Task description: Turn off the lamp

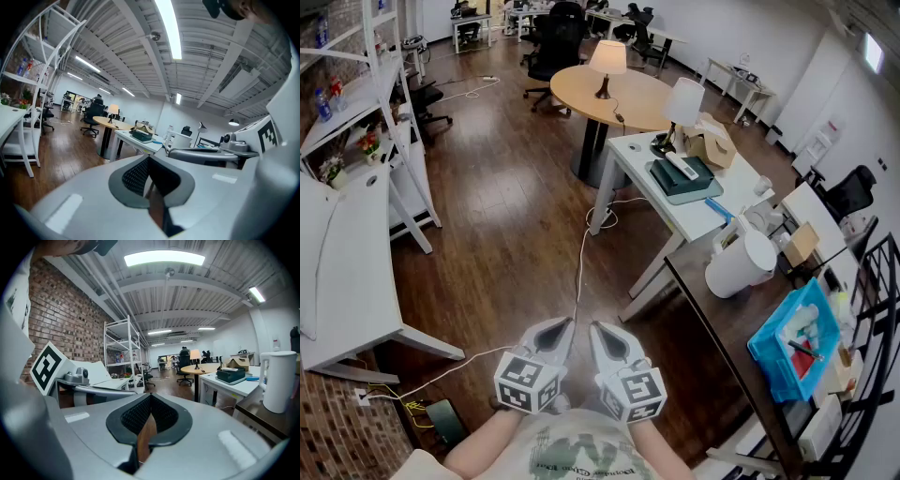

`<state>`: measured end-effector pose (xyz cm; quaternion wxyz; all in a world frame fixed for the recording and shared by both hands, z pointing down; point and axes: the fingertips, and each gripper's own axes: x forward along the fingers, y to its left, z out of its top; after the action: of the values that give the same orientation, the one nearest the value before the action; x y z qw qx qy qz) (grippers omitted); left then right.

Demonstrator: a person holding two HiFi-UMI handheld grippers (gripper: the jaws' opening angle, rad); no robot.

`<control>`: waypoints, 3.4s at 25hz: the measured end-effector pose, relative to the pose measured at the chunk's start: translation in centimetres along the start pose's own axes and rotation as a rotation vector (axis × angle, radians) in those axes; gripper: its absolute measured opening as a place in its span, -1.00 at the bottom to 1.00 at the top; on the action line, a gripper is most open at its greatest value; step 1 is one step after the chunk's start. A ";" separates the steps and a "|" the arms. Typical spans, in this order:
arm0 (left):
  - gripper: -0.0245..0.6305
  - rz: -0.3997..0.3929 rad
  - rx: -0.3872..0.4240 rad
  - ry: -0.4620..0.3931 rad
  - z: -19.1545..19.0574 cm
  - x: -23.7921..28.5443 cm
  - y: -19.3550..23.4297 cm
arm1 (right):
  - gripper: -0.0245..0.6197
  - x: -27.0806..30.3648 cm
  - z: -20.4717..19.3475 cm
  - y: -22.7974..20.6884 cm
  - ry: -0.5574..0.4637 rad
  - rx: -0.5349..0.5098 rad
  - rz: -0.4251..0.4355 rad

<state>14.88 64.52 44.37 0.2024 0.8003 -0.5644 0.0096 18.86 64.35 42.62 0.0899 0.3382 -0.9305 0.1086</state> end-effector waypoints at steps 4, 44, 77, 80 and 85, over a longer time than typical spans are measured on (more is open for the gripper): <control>-0.93 -0.005 0.001 0.000 0.4 1.1 0.4 | -0.92 0.4 -0.1 -1.2 0.009 -0.002 -0.012; -0.93 0.112 0.051 0.025 11.4 29.8 8.6 | -0.92 19.7 9.1 -26.1 -0.067 0.102 0.131; -0.93 0.159 0.066 -0.019 18.5 41.0 25.1 | -0.91 39.0 13.4 -30.6 -0.031 0.050 0.165; -0.93 0.143 0.052 -0.023 20.3 42.1 28.5 | -0.91 42.6 14.6 -30.5 -0.025 0.043 0.140; -0.93 0.095 0.041 -0.016 22.6 43.8 33.6 | -0.91 48.6 16.7 -30.0 -0.031 0.036 0.106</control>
<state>-4.54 8.16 44.83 0.1809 0.7765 -0.6031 0.0245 0.08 7.94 42.53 0.0632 0.2914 -0.9463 0.1246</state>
